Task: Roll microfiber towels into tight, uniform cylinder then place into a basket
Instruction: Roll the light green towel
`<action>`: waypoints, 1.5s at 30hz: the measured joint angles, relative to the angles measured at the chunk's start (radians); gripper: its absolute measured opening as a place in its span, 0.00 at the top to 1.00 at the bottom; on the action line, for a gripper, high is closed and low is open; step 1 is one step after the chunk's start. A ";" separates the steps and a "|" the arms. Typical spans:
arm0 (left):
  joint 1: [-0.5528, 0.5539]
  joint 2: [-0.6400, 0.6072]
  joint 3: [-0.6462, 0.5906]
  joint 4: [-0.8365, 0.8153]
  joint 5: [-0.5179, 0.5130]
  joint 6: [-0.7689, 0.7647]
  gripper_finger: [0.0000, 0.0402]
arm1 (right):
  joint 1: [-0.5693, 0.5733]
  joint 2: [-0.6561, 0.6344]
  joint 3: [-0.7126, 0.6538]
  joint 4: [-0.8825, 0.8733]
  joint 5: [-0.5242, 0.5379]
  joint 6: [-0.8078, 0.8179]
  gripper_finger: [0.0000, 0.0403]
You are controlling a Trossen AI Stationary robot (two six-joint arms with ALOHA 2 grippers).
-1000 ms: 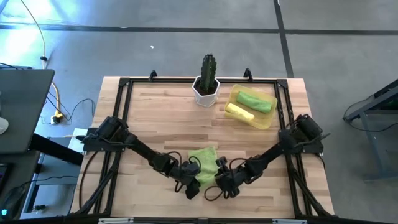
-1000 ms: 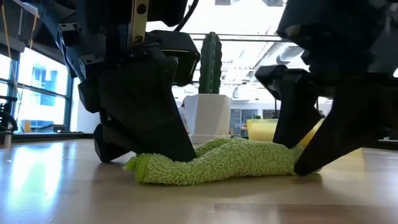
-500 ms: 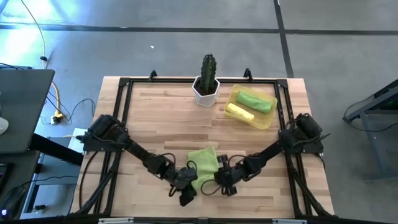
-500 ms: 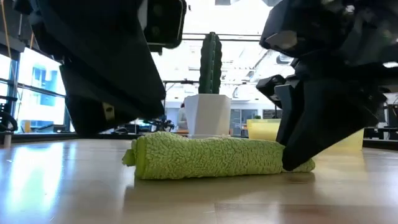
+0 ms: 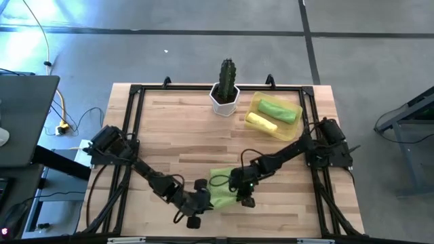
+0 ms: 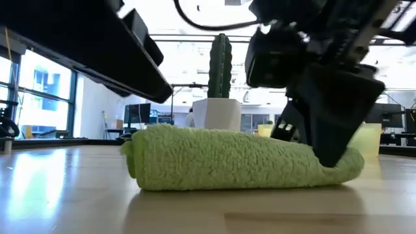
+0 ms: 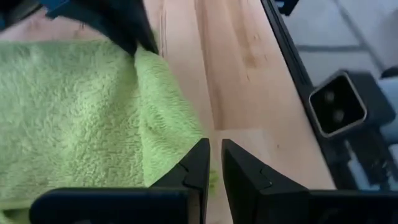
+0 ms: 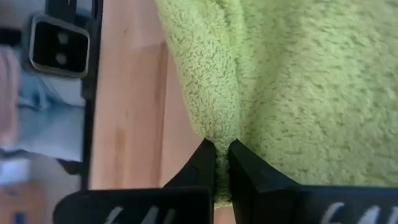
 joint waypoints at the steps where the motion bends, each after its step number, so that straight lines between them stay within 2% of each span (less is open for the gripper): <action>1: -0.008 0.000 0.000 -0.004 -0.017 0.023 0.92 | -0.010 0.000 0.000 0.000 -0.016 0.034 0.99; 9: -0.065 0.040 0.002 0.002 -0.124 0.283 0.92 | -0.054 0.000 0.000 -0.004 -0.075 0.135 1.00; 12: -0.073 0.065 0.002 -0.010 -0.205 0.309 0.92 | -0.056 0.000 0.000 -0.005 -0.075 0.138 1.00; 15: -0.064 0.078 0.002 -0.010 -0.331 0.305 0.92 | -0.056 -0.001 0.000 -0.005 -0.075 0.137 1.00; 17: -0.048 0.079 0.002 -0.010 -0.359 0.277 0.92 | -0.056 -0.002 0.001 -0.005 -0.075 0.137 1.00; 22: 0.009 0.080 0.002 -0.017 -0.267 0.202 0.92 | -0.056 -0.002 0.001 -0.005 -0.071 0.134 0.99; 28: 0.073 0.112 0.003 -0.032 -0.128 0.095 0.92 | -0.056 -0.004 0.002 -0.007 -0.071 0.111 0.93; 32: 0.099 0.119 0.007 -0.044 -0.037 -0.023 0.92 | -0.050 -0.007 0.002 -0.018 -0.084 0.072 0.84; 37: 0.118 0.121 0.007 -0.055 0.081 -0.263 0.92 | -0.044 -0.041 0.003 -0.051 -0.144 -0.031 0.71; 41: 0.117 0.120 0.008 -0.065 0.144 -0.448 0.92 | -0.027 -0.103 0.003 -0.104 -0.089 -0.180 0.65; 45: 0.117 0.120 0.008 -0.074 0.155 -0.574 0.92 | 0.042 -0.163 0.004 -0.089 0.086 -0.382 0.65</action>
